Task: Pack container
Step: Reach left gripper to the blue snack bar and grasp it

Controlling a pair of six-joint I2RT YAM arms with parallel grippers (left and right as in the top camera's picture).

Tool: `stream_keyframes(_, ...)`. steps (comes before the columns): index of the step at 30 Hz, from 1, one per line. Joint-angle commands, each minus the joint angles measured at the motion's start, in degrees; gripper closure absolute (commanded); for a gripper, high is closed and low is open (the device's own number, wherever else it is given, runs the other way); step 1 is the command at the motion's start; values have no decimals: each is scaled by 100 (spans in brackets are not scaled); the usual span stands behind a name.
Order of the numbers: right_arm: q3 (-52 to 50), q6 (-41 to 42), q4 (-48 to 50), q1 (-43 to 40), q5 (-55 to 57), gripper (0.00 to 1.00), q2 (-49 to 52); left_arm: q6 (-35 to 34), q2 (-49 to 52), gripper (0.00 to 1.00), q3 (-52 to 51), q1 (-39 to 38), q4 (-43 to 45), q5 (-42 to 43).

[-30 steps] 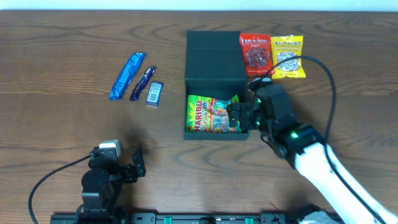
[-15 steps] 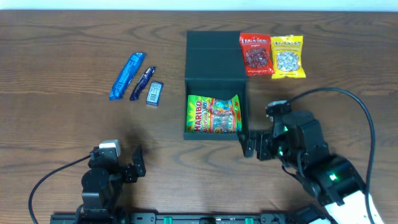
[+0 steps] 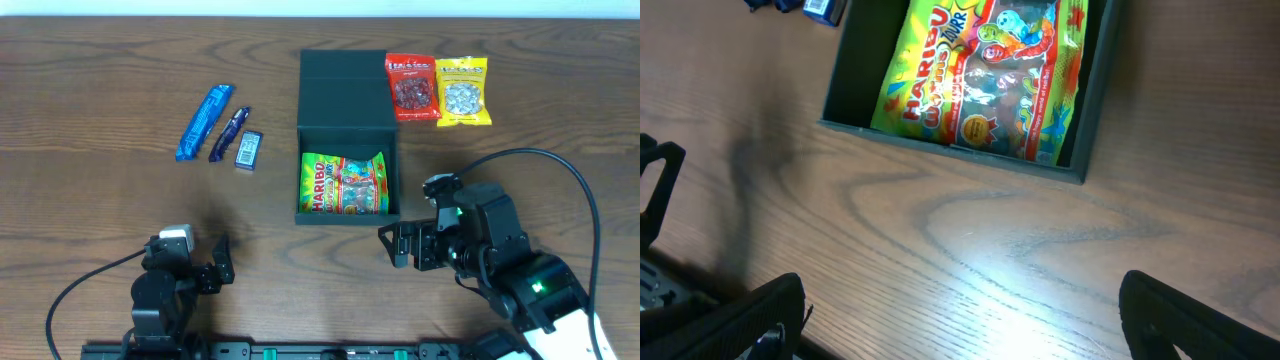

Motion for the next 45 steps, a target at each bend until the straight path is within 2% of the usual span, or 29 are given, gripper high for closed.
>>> stream_keyframes(1,101,-33,-22,-15,-66,1,11,-24,-37,5,-61,22,24,-63)
stream_keyframes(7,101,-33,-22,-15,-66,1,11,-197,-37,5,-59,20,26,313)
stream_keyframes(13,101,-33,-22,-15,-66,1,11,-1534,-37,5,-55,20,46,549)
stream_keyframes(18,101,-33,-22,-15,-66,1,11,-1478,-31,5,-48,20,452,1154)
stream_keyframes(23,101,-33,-22,-15,-66,1,11,-1429,118,5,341,20,874,1106)
stream_keyframes(28,101,-33,-22,-15,-66,1,11,-750,898,5,1217,20,1008,789)
stream_keyframes(32,101,-33,-22,-15,-66,1,11,-107,1943,5,2015,20,1008,780)
stream_keyframes(38,101,-33,-22,-15,-66,1,11,702,3836,5,3329,20,994,721)
stream_keyframes(45,101,-35,-22,-15,-66,1,11,1333,6146,5,5062,22,496,9)
